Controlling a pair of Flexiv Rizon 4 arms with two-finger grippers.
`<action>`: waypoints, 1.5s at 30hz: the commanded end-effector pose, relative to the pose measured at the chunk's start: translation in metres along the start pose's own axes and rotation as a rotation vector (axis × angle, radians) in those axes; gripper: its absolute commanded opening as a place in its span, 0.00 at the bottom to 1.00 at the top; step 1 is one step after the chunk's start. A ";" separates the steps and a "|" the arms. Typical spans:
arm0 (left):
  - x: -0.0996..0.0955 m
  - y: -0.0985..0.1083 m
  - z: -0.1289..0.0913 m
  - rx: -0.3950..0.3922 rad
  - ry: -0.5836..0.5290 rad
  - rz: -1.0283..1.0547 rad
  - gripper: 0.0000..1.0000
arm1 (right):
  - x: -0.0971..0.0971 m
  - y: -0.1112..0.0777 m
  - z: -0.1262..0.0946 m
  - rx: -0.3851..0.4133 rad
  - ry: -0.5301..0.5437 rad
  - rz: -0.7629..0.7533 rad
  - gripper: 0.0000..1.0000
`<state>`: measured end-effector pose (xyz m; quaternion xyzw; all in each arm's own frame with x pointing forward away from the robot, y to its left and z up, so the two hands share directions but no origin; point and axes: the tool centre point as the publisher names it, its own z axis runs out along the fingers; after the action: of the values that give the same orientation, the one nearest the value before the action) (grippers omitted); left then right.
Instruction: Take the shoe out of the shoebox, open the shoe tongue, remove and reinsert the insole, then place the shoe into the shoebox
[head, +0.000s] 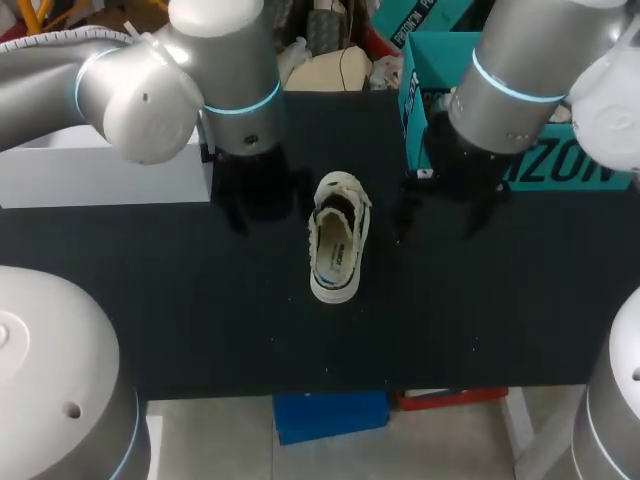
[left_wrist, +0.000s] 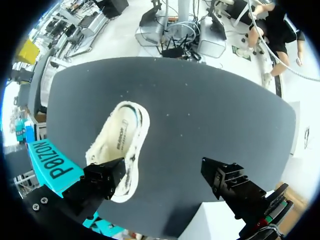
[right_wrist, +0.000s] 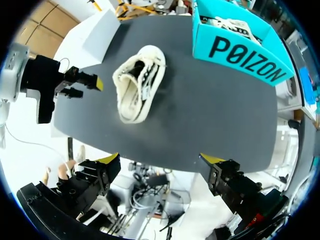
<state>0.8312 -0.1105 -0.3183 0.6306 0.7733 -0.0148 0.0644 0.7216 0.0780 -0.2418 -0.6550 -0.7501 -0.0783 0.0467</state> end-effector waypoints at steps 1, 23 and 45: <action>-0.003 -0.001 0.008 -0.043 0.003 0.029 1.00 | -0.003 0.007 -0.002 0.037 -0.039 0.010 1.00; -0.017 0.036 0.032 -0.053 -0.060 0.163 1.00 | -0.027 0.020 -0.002 0.055 -0.106 0.050 1.00; -0.047 0.039 0.044 -0.098 -0.002 0.216 1.00 | -0.027 0.020 -0.002 0.055 -0.106 0.050 1.00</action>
<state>0.8792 -0.1433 -0.3466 0.7088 0.6975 0.0188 0.1039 0.7453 0.0534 -0.2431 -0.6750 -0.7370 -0.0221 0.0277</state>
